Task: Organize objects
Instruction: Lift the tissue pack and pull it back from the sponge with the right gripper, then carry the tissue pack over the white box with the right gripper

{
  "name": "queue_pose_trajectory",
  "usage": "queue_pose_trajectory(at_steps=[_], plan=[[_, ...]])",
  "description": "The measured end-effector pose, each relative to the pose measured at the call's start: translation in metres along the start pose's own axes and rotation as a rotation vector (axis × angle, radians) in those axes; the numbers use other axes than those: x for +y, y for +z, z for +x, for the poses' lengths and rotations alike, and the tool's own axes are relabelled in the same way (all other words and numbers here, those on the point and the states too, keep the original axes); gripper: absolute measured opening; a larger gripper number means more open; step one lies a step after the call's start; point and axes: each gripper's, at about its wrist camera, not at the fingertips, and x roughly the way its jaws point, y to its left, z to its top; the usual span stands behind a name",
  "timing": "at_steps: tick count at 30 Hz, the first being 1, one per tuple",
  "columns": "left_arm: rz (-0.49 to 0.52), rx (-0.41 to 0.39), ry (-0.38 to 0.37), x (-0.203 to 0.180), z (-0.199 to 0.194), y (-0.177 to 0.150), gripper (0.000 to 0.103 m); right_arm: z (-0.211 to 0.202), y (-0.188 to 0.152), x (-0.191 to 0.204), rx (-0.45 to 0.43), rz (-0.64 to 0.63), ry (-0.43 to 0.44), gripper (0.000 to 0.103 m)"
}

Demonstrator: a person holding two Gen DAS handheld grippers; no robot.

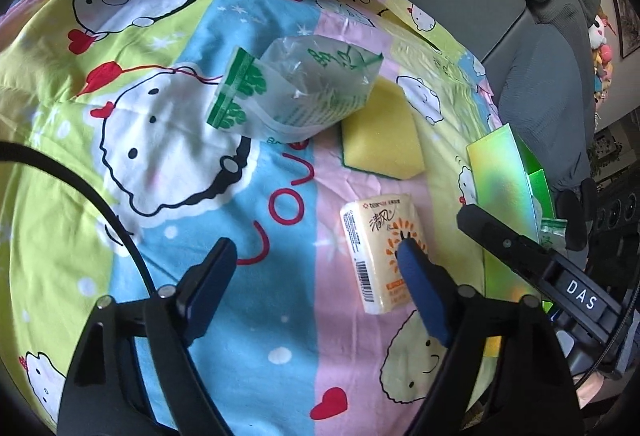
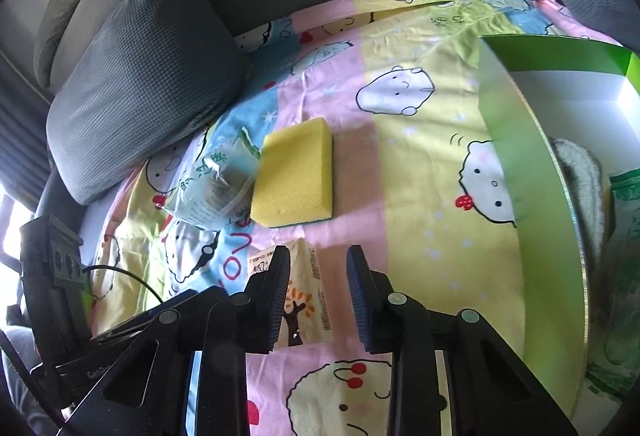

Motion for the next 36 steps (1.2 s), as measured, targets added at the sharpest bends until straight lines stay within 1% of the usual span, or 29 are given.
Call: queue_pose_trajectory(at_steps=[2, 4, 7, 9, 10, 12, 15, 20, 25, 26, 30, 34, 36], plan=[[0.003, 0.008, -0.002, -0.001, 0.002, 0.0, 0.075, 0.005, 0.0, 0.002, 0.031, -0.006, 0.012, 0.031], [0.009, 0.016, -0.006, -0.002, 0.003, -0.001, 0.075, 0.01, 0.0, 0.001, 0.052, 0.014, 0.04, 0.032], [0.018, 0.023, -0.021, -0.004, 0.004, -0.002, 0.075, 0.021, -0.001, -0.001, 0.116, 0.029, 0.055, 0.041], [0.03, 0.027, -0.031, -0.008, 0.005, -0.002, 0.075, 0.027, -0.002, -0.002, 0.146, 0.045, 0.057, 0.044], [0.031, 0.028, -0.035, -0.009, 0.005, -0.003, 0.073, 0.029, -0.002, -0.002, 0.152, 0.047, 0.058, 0.045], [0.034, 0.042, -0.043, -0.012, 0.008, -0.004, 0.072, 0.031, -0.002, -0.003, 0.149, 0.052, 0.044, 0.046], [0.049, 0.064, -0.047, -0.016, 0.013, -0.006, 0.072, 0.034, -0.001, -0.004, 0.163, 0.048, 0.047, 0.057], [0.08, 0.074, -0.043, -0.025, 0.018, -0.01, 0.072, 0.036, 0.001, -0.001, 0.173, 0.054, 0.06, 0.057], [0.101, 0.071, -0.039, -0.029, 0.023, -0.012, 0.072, 0.045, 0.0, 0.003, 0.213, 0.063, 0.078, 0.058], [0.102, 0.068, -0.04, -0.029, 0.023, -0.012, 0.07, 0.046, 0.001, 0.003, 0.21, 0.059, 0.076, 0.058], [0.09, 0.054, -0.061, -0.027, 0.023, -0.01, 0.058, 0.046, 0.0, 0.005, 0.199, 0.033, 0.07, 0.058], [0.109, 0.041, -0.055, -0.032, 0.026, -0.011, 0.054, 0.049, -0.001, 0.007, 0.184, 0.003, 0.063, 0.058], [0.111, 0.041, -0.068, -0.034, 0.028, -0.011, 0.05, 0.048, 0.0, 0.005, 0.176, 0.008, 0.067, 0.055]])
